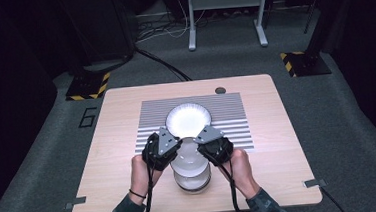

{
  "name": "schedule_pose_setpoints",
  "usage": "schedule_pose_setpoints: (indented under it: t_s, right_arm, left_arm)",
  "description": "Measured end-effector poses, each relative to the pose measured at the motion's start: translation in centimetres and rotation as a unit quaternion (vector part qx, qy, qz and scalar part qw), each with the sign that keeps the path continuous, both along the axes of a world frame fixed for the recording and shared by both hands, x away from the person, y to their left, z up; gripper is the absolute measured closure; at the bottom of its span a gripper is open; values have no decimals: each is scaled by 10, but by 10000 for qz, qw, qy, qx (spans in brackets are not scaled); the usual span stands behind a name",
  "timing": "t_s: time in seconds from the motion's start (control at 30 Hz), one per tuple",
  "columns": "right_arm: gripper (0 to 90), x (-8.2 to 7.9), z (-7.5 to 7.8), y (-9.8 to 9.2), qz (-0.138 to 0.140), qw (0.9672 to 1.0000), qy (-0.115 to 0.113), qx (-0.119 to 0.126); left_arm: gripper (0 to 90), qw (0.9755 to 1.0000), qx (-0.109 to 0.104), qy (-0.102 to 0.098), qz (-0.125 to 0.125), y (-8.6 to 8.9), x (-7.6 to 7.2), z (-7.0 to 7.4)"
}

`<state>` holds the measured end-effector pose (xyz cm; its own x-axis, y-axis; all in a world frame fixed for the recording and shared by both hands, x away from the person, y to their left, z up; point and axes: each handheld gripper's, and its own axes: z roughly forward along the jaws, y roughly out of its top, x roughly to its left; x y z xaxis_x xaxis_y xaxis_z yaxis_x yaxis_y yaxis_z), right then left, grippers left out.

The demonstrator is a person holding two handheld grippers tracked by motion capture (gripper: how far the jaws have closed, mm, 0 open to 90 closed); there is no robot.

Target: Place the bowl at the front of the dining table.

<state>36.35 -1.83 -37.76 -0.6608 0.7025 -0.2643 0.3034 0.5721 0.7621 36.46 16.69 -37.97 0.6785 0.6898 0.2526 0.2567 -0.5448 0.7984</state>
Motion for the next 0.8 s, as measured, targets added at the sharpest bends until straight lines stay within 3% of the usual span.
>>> schedule_pose_setpoints:
  t_s: [0.8]
  right_arm:
    - [845, 15, 15, 1, -21, 10000, -55, -2]
  left_arm:
    - [817, 10000, -81, -35, 21, 1, 15, 12]
